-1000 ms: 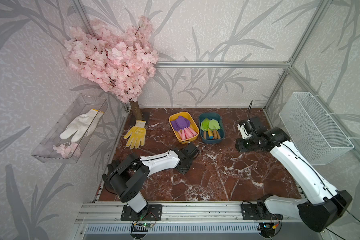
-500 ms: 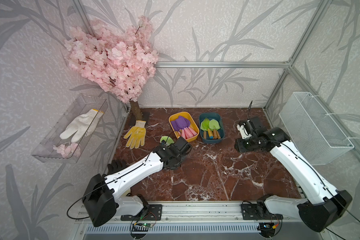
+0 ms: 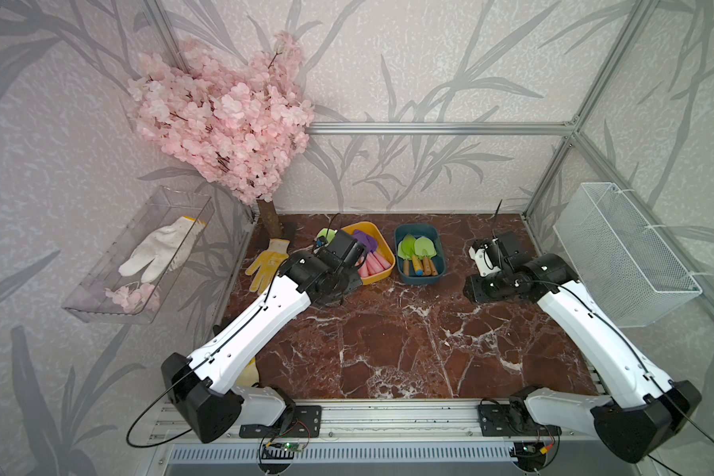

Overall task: Sort the small shovels by color and place them into the storage box
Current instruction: Place the shovel in the storage box.

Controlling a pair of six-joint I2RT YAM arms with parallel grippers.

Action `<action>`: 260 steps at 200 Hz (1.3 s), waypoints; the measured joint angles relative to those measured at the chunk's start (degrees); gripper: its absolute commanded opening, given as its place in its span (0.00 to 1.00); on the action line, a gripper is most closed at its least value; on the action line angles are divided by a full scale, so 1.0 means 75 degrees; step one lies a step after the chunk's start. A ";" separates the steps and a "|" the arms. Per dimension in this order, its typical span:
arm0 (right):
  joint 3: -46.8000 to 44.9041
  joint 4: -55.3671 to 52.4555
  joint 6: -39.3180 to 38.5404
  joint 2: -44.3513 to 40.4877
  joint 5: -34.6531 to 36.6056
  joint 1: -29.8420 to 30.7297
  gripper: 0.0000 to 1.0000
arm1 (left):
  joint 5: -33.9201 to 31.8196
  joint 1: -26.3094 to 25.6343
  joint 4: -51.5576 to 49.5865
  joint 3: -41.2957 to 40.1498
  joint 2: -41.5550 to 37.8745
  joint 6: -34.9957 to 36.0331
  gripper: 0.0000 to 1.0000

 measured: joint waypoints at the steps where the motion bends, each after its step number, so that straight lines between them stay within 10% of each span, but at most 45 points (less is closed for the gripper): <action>1: 0.0000 0.0000 -0.0003 -0.0003 0.0000 0.0000 0.48 | 0.0026 0.0012 -0.0023 0.0058 0.0050 0.0041 0.01; 123: -0.0102 -0.0035 -0.0108 -0.0189 0.0006 0.0000 0.48 | 0.1309 0.0396 -0.1682 0.5374 0.4328 0.1818 0.00; 260: -0.0230 -0.0096 -0.0265 -0.0236 0.0023 0.0000 0.48 | 0.2632 0.0376 -0.2241 0.8813 0.7440 0.1816 0.00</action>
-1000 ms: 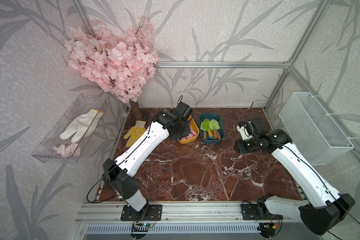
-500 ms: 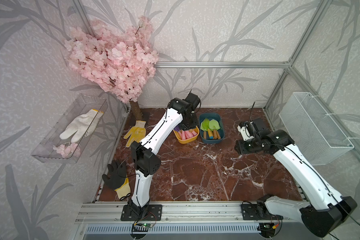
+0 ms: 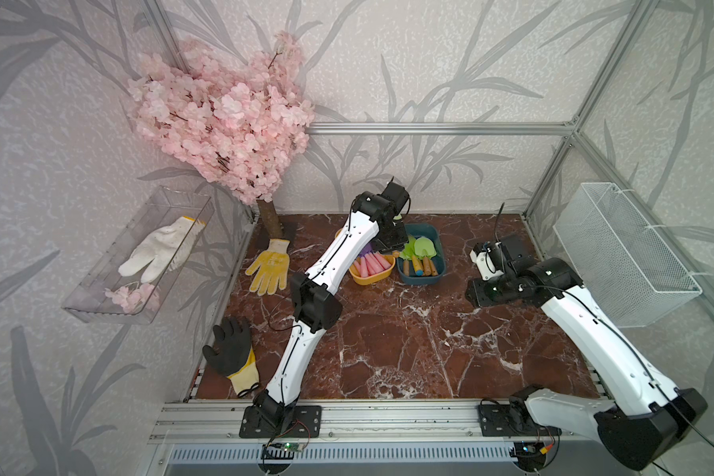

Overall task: Sort the small shovels by color and place them into the storage box
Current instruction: Place the shovel in the storage box.

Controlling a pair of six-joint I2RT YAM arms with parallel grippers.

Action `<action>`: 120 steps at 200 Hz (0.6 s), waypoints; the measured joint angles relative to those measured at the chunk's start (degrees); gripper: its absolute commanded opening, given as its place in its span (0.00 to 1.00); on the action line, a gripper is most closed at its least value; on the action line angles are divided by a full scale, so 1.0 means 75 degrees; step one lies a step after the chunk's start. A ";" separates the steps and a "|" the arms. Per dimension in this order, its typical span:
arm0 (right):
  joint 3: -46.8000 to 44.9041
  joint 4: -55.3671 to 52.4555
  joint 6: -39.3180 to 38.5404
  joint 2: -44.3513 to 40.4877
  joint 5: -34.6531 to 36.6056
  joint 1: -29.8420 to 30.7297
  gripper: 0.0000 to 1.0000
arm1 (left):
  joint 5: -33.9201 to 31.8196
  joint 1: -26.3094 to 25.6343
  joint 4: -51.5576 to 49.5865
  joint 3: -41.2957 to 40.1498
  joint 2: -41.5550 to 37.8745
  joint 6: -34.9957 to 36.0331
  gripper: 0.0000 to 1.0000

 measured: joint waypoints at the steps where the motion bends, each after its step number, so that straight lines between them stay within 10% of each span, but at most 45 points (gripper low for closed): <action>1: -0.0003 -0.0003 0.0000 0.0000 0.0003 0.0000 0.48 | 0.0017 -0.0003 0.0003 0.0003 0.0017 -0.0006 0.00; 120: -0.0353 -0.0015 -0.0055 0.0067 0.0050 0.0000 0.48 | 0.0729 -0.0487 0.1367 0.0006 0.0968 -0.0227 0.00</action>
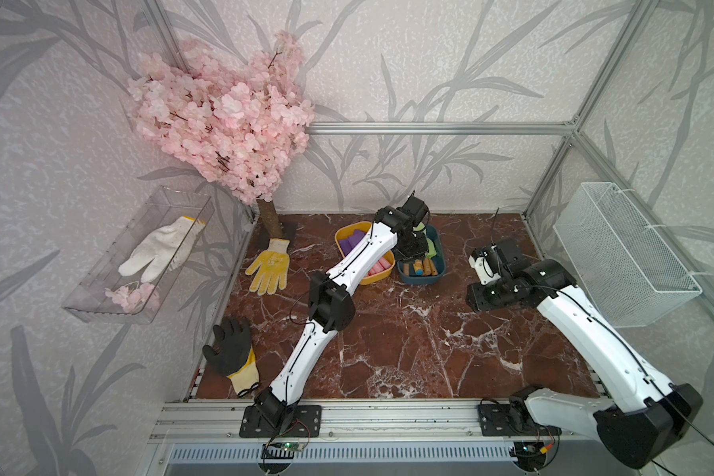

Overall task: Sort the small shovels by color and place them into the storage box
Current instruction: Place the shovel in the storage box.

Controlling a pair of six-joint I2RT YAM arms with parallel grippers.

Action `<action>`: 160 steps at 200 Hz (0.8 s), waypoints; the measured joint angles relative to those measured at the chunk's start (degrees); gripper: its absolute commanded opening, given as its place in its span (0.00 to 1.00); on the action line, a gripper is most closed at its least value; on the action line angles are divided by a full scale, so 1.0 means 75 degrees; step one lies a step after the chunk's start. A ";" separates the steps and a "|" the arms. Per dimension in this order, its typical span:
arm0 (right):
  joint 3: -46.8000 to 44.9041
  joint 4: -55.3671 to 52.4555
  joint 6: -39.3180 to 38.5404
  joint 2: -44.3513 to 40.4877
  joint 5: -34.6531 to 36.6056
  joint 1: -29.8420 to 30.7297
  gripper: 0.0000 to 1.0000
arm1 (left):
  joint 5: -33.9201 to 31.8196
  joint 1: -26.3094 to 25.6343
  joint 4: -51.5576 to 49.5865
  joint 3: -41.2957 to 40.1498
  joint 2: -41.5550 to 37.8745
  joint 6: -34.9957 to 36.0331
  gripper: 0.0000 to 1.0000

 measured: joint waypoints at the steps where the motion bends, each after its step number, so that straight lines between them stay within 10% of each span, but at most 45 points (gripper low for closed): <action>1: -0.0006 0.0000 0.0000 0.0000 0.0000 0.0000 0.48 | 0.0003 0.0003 0.0003 0.0000 0.0006 0.0000 0.00; 160: -0.0274 0.0163 -0.0137 0.0111 0.0000 0.0000 0.49 | 0.0283 0.0321 0.0230 0.0015 0.0816 -0.0017 0.00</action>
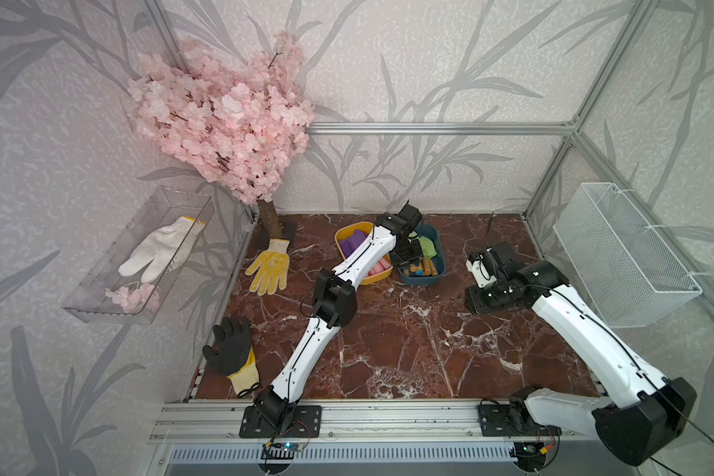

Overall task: Sort the small shovels by color and place them into the storage box
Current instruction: Place the shovel in the storage box.

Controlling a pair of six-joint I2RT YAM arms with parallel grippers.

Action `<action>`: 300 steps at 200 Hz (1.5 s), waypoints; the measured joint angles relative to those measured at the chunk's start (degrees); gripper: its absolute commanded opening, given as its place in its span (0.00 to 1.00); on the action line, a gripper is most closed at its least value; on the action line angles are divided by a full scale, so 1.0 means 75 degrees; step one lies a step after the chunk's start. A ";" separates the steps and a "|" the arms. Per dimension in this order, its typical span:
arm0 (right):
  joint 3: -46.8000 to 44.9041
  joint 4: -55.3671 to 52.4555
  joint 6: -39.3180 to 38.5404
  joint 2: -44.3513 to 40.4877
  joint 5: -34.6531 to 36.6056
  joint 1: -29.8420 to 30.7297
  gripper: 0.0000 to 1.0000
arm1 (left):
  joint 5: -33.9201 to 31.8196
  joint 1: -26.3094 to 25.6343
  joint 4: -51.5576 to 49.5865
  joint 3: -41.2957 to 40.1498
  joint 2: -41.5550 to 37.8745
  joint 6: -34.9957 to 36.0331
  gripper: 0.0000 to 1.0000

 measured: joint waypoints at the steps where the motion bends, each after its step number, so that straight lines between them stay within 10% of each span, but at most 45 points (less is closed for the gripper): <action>1: 0.0000 0.0000 -0.0003 0.0000 0.0000 0.0000 0.49 | 0.0006 0.0003 0.0000 0.0000 0.0000 0.0003 0.00; 300: -0.0102 0.0239 -0.0003 0.0618 -0.0003 0.0000 0.49 | 0.0685 0.0376 0.0277 0.0143 0.0551 -0.0070 0.04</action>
